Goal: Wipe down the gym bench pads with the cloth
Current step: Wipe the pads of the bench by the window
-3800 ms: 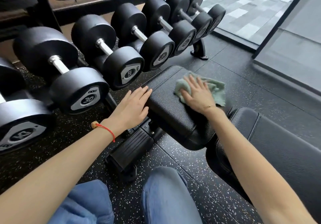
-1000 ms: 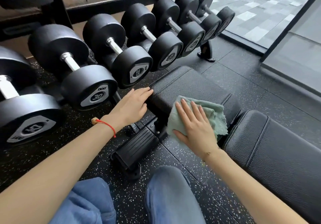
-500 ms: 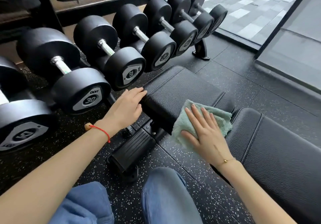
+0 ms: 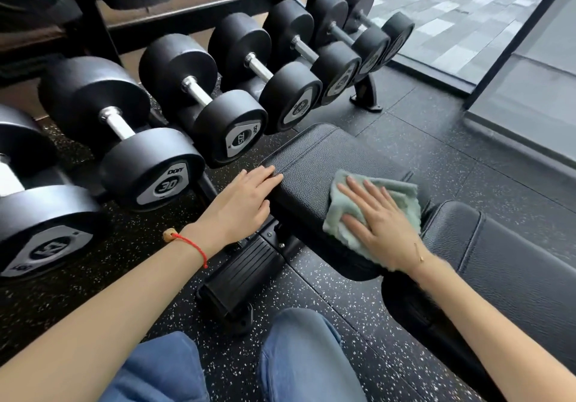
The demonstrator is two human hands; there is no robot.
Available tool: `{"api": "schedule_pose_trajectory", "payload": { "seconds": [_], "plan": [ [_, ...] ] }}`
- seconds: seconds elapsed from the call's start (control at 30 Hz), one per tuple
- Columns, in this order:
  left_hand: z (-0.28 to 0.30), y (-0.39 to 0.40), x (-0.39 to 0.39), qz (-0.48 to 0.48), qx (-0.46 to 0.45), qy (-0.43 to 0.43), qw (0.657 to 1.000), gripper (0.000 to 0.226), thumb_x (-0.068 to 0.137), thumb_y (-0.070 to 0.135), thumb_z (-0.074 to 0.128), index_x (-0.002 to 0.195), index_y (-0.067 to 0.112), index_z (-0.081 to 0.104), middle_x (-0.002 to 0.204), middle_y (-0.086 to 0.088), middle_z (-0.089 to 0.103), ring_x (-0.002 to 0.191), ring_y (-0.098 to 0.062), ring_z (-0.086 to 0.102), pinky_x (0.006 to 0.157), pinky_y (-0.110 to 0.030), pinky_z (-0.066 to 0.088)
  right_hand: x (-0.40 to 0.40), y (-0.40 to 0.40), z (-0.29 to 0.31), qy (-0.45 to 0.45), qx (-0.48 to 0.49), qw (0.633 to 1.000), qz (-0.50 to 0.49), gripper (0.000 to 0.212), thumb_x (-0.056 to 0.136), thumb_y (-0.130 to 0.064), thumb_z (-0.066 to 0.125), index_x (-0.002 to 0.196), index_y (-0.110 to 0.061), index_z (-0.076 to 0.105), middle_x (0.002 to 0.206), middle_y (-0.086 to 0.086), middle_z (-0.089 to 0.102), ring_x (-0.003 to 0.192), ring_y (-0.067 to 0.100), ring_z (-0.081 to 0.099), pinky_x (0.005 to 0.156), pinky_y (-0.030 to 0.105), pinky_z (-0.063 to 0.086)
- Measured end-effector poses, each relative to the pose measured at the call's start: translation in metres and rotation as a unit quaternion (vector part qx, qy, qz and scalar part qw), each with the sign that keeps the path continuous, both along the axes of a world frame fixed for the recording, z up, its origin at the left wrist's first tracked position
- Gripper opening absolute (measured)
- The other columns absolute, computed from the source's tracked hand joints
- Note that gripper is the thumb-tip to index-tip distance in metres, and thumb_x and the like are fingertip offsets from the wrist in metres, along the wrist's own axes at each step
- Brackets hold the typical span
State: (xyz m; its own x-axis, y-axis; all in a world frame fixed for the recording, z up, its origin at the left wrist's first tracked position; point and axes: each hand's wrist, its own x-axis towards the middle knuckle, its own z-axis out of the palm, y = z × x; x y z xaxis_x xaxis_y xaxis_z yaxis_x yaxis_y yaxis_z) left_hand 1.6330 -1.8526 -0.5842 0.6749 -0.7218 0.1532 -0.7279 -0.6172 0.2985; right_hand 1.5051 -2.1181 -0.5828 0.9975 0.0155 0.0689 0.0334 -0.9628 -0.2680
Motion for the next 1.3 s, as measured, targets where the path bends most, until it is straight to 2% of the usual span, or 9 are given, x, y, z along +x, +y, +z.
{"api": "schedule_pose_trajectory", "payload": {
  "seconds": [0.13, 0.27, 0.37, 0.57, 0.73, 0.83, 1.07, 1.2, 1.3],
  "plan": [
    [0.0, -0.003, -0.003, -0.001, -0.005, 0.027, 1.0, 0.058, 0.098, 0.015, 0.043, 0.154, 0.016, 0.025, 0.161, -0.003, 0.021, 0.149, -0.016, 0.013, 0.123, -0.031, 0.007, 0.108, 0.004, 0.007, 0.032, -0.01, 0.997, -0.069, 0.061, 0.1, -0.057, 0.02, 0.155, -0.032, 0.01, 0.164, -0.003, 0.002, 0.151, 0.022, -0.004, 0.121, 0.039, -0.008],
    [0.001, -0.001, -0.002, -0.011, -0.017, 0.027, 0.999, 0.054, 0.096, 0.012, 0.047, 0.148, 0.011, 0.036, 0.158, -0.004, 0.028, 0.147, -0.018, 0.02, 0.123, -0.038, 0.013, 0.129, 0.066, 0.006, 0.015, 0.004, 0.999, 0.044, 0.054, 0.104, -0.047, 0.025, 0.154, -0.028, 0.019, 0.163, -0.005, 0.011, 0.151, 0.02, 0.0, 0.12, 0.037, -0.01],
    [-0.001, 0.004, -0.001, -0.02, -0.005, 0.028, 0.999, 0.058, 0.096, 0.012, 0.045, 0.152, 0.016, 0.03, 0.161, 0.0, 0.02, 0.149, -0.017, 0.015, 0.121, -0.032, 0.008, 0.112, 0.052, 0.001, -0.004, 0.015, 0.996, 0.088, 0.055, 0.103, -0.048, 0.03, 0.154, -0.027, 0.023, 0.162, -0.009, 0.017, 0.15, 0.015, 0.004, 0.122, 0.035, -0.006],
    [0.0, 0.003, -0.003, -0.007, 0.005, 0.048, 0.999, 0.064, 0.097, 0.011, 0.043, 0.155, 0.022, 0.02, 0.163, 0.002, 0.013, 0.15, -0.015, 0.009, 0.123, -0.032, 0.005, 0.164, -0.005, 0.003, 0.033, -0.029, 0.997, -0.062, 0.062, 0.1, -0.057, 0.024, 0.154, -0.027, 0.023, 0.163, -0.002, 0.013, 0.15, 0.022, 0.006, 0.12, 0.041, -0.002],
    [0.0, 0.004, -0.004, -0.01, 0.015, 0.035, 0.999, 0.065, 0.098, 0.012, 0.043, 0.156, 0.022, 0.016, 0.163, 0.002, 0.01, 0.151, -0.015, 0.007, 0.121, -0.031, 0.004, 0.072, -0.009, 0.002, 0.013, -0.012, 0.999, -0.033, 0.062, 0.101, -0.056, 0.028, 0.155, -0.034, 0.009, 0.163, -0.01, 0.0, 0.151, 0.018, -0.005, 0.121, 0.036, -0.008],
    [0.0, 0.003, -0.003, -0.009, 0.008, 0.035, 0.999, 0.063, 0.098, 0.014, 0.043, 0.155, 0.022, 0.018, 0.163, 0.001, 0.012, 0.15, -0.015, 0.008, 0.12, -0.028, 0.002, 0.016, -0.02, 0.003, 0.004, -0.007, 1.0, -0.017, 0.063, 0.094, -0.066, 0.023, 0.151, -0.045, 0.004, 0.159, -0.019, -0.002, 0.148, 0.01, -0.007, 0.12, 0.031, -0.008],
    [0.001, 0.0, -0.005, 0.003, 0.007, 0.043, 0.999, 0.061, 0.099, 0.015, 0.042, 0.155, 0.021, 0.019, 0.163, 0.001, 0.014, 0.15, -0.015, 0.009, 0.121, -0.03, 0.003, 0.102, -0.057, 0.009, 0.052, -0.015, 0.985, -0.163, 0.061, 0.1, -0.054, 0.027, 0.154, -0.025, 0.022, 0.163, 0.002, 0.016, 0.149, 0.024, 0.017, 0.122, 0.043, 0.008],
    [0.003, 0.002, -0.004, -0.001, -0.003, 0.053, 0.999, 0.06, 0.099, 0.015, 0.044, 0.154, 0.021, 0.022, 0.162, 0.001, 0.017, 0.15, -0.014, 0.011, 0.122, -0.032, 0.005, 0.032, -0.014, 0.009, 0.021, -0.007, 0.999, -0.036, 0.061, 0.099, -0.057, 0.022, 0.154, -0.034, 0.012, 0.163, -0.007, 0.002, 0.151, 0.019, -0.001, 0.121, 0.034, -0.007],
    [0.005, 0.001, -0.003, 0.0, -0.019, 0.058, 0.998, 0.058, 0.098, 0.015, 0.045, 0.153, 0.02, 0.026, 0.161, 0.002, 0.022, 0.148, -0.012, 0.017, 0.123, -0.037, 0.009, -0.02, 0.009, 0.002, 0.019, 0.001, 0.999, 0.044, 0.06, 0.094, -0.066, 0.017, 0.15, -0.049, 0.006, 0.161, -0.019, -0.002, 0.15, 0.008, -0.009, 0.121, 0.033, -0.009]
  ]
}}
